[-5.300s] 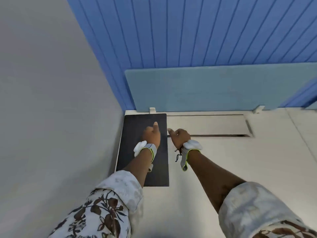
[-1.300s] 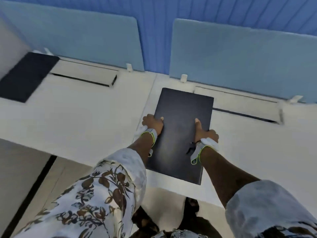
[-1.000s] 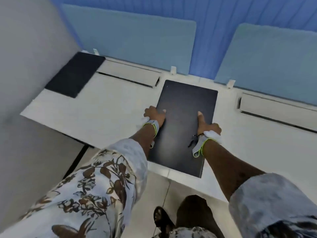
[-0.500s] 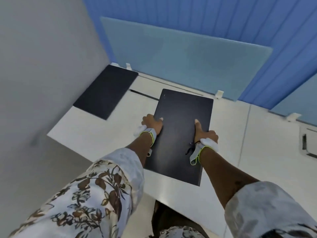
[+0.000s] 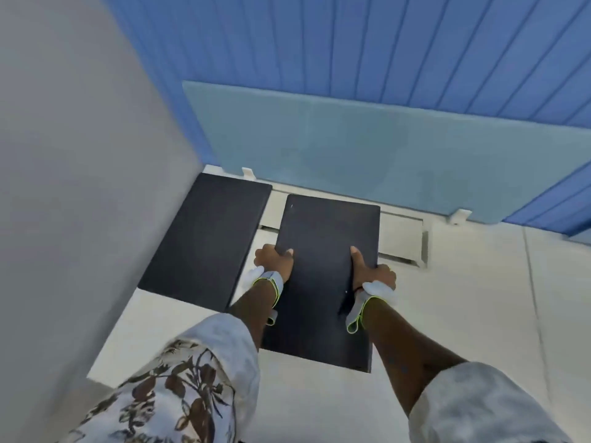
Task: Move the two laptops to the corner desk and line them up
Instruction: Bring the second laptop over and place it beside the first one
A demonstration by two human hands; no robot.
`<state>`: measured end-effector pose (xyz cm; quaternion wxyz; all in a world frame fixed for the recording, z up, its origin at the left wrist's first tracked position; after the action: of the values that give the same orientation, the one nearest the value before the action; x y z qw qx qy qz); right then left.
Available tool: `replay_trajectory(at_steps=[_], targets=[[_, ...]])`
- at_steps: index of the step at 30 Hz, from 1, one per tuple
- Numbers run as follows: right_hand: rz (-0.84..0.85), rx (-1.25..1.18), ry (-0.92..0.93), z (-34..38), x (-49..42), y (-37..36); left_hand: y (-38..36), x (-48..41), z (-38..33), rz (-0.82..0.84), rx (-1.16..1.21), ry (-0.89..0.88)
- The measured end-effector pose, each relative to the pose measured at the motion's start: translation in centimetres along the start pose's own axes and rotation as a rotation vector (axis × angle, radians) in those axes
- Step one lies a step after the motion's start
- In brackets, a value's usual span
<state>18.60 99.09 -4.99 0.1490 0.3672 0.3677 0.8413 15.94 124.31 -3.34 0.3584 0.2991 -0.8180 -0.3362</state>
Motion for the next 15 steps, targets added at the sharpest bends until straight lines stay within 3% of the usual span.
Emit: replay_trajectory(at_steps=[7, 15], targets=[[-0.048, 0.061, -0.116, 2.4, 0.8, -4.9, 0.9, -6.4, -1.0, 0.084, -0.062, -0.072], [-0.138, 0.111, -0.132, 3.8, 0.8, -5.6, 1.0, -7.6, -1.0, 0.153, -0.094, -0.083]])
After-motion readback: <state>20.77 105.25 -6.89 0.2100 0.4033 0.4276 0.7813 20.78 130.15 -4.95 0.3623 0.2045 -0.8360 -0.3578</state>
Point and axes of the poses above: each hand's wrist, its own x-axis away from the middle knuckle, its own y-axis out of the back of the hand, z = x × y, the point moved 6 cm from there along -x, towards the middle knuckle, and after that the axes turned 8 degrees about -z, right-handed, at the moved point
